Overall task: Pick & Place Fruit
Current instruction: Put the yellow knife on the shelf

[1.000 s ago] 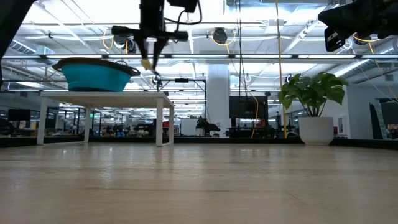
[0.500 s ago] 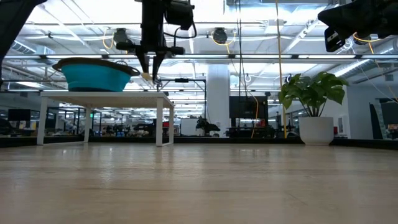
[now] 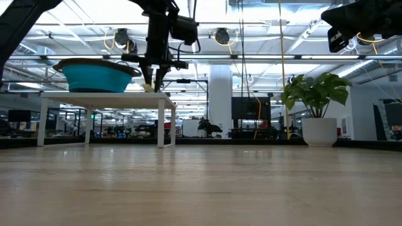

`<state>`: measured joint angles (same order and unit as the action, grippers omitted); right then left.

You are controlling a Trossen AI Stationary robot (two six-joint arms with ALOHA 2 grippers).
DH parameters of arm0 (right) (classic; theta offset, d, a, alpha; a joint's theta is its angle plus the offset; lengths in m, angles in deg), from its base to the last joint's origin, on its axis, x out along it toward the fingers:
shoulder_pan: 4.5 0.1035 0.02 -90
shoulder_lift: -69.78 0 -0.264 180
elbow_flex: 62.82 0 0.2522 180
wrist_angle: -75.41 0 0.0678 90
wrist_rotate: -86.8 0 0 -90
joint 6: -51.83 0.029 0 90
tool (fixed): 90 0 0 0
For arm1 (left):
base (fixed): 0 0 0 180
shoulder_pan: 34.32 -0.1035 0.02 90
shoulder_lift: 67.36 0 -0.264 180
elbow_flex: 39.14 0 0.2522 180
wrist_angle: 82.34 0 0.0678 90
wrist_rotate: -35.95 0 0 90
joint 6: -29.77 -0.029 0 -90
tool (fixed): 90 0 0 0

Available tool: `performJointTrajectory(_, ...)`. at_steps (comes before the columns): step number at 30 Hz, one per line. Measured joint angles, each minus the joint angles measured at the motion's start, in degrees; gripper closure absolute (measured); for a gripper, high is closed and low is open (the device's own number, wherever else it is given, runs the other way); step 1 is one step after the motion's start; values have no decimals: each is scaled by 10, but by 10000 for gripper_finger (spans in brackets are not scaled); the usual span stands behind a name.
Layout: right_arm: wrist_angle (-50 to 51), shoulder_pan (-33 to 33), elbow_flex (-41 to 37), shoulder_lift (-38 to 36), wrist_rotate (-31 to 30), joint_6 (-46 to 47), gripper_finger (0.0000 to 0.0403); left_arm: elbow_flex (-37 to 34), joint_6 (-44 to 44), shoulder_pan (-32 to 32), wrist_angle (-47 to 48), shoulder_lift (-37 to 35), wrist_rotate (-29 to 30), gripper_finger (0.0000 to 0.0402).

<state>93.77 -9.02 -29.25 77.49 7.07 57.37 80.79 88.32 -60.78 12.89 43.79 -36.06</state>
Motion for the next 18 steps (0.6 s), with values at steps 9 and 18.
performJointTrajectory(9,0,0,0,0,0,0,403,0,5,-1,5,22,-19,340)
performJointTrajectory(18,0,0,0,0,1,0,403,-3,12,-5,5,22,-25,339)
